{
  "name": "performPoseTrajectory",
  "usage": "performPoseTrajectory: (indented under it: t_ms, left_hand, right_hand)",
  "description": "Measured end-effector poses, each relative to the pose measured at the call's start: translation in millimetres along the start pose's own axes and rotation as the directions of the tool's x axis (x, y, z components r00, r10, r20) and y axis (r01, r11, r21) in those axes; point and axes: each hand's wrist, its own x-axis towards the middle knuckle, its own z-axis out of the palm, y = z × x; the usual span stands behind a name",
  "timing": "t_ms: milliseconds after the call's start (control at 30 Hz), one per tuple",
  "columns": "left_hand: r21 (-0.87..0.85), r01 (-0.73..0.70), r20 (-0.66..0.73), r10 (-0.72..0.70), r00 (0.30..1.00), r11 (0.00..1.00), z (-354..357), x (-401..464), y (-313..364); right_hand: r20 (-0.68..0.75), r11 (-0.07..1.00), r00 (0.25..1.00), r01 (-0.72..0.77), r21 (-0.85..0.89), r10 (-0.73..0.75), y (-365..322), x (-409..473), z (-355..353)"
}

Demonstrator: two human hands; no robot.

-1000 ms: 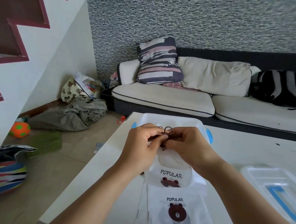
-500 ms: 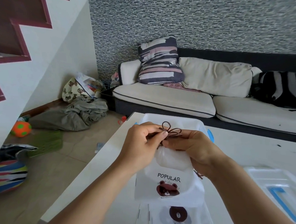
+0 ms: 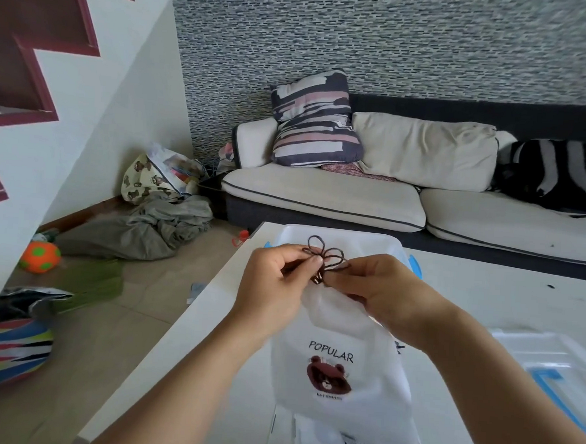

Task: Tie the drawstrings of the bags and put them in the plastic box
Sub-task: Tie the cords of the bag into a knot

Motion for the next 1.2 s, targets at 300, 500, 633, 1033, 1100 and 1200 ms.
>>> performPoseTrajectory:
  t_ms: [300,500,633,1033,1100,1200]
  left_hand:
    - [-0.135,0.206,0.080,-0.197,0.977,0.969,1.0,-2.4,-5.2]
    - [-0.155,0.222,0.121,-0.205,0.971,0.963,0.3,-4.0,-2.8]
    - [-0.158,0.226,0.137,-0.205,0.969,0.961,0.8,-5.5,1.0]
    - [-0.215,0.261,0.151,-0.232,0.961,0.941,0.3,-4.3,3.2]
    - [-0.218,0.257,0.163,-0.225,0.961,0.941,0.0,-4.2,3.0]
    - [-0.235,0.247,0.171,-0.210,0.963,0.940,-0.5,-4.4,3.1]
  right_hand:
    - [-0.105,0.905,0.975,0.138,-0.404,-0.195,-2.4,2.6,-13.7]
    - [-0.017,0.948,0.966,0.249,-0.196,-0.257,-3.5,-0.3,-12.7]
    - [-0.182,0.969,0.952,0.237,-0.066,-0.245,-2.6,3.2,-1.9]
    - [0.106,0.977,0.986,0.107,0.184,-0.128,-10.5,-5.1,-9.7]
    - [0.098,0.985,0.988,0.108,0.136,-0.121,-9.6,-5.8,-8.5]
    - [0.030,0.990,0.994,0.097,0.098,-0.100,-6.2,-3.8,-6.0]
